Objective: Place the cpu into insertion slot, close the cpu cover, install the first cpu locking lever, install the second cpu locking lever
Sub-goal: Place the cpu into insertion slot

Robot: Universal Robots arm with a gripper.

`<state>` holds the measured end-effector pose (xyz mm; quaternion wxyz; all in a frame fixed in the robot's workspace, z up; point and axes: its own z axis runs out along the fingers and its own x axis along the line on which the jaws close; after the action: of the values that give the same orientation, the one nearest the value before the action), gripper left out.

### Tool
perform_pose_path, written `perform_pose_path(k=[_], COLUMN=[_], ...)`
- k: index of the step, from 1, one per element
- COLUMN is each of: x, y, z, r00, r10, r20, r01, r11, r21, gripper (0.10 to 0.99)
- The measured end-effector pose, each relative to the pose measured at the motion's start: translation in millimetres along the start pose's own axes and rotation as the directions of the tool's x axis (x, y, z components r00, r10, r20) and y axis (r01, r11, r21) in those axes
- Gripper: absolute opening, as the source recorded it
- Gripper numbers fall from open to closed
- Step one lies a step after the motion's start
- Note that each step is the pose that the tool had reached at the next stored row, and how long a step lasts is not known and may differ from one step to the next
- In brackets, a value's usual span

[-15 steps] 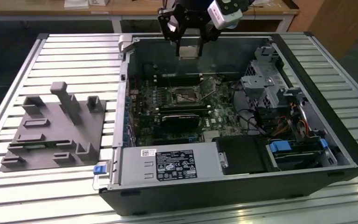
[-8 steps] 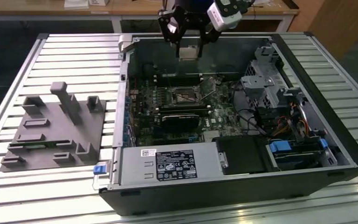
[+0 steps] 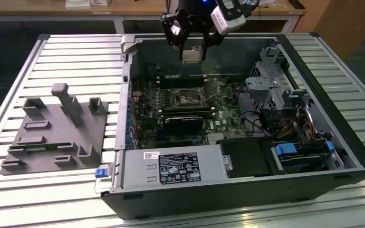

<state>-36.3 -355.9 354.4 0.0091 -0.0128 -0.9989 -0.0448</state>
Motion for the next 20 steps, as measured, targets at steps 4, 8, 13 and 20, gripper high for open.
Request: perform_pose_path(k=[4,8,13,20], x=[0.0,-0.1,-0.1,-0.2], y=[-0.2,-0.5,-0.6,-0.9], z=[2.5,4.9,7.2,10.2], r00=[1.0,1.0,1.0,1.0], r10=[0.0,0.0,0.0,0.0], r20=[0.0,0.0,-0.0001,0.0], r01=[0.0,0.0,0.0,0.0], r11=[1.0,1.0,1.0,1.0], r21=[0.0,0.0,0.0,0.0], gripper=[0.541,0.541,0.541,0.541])
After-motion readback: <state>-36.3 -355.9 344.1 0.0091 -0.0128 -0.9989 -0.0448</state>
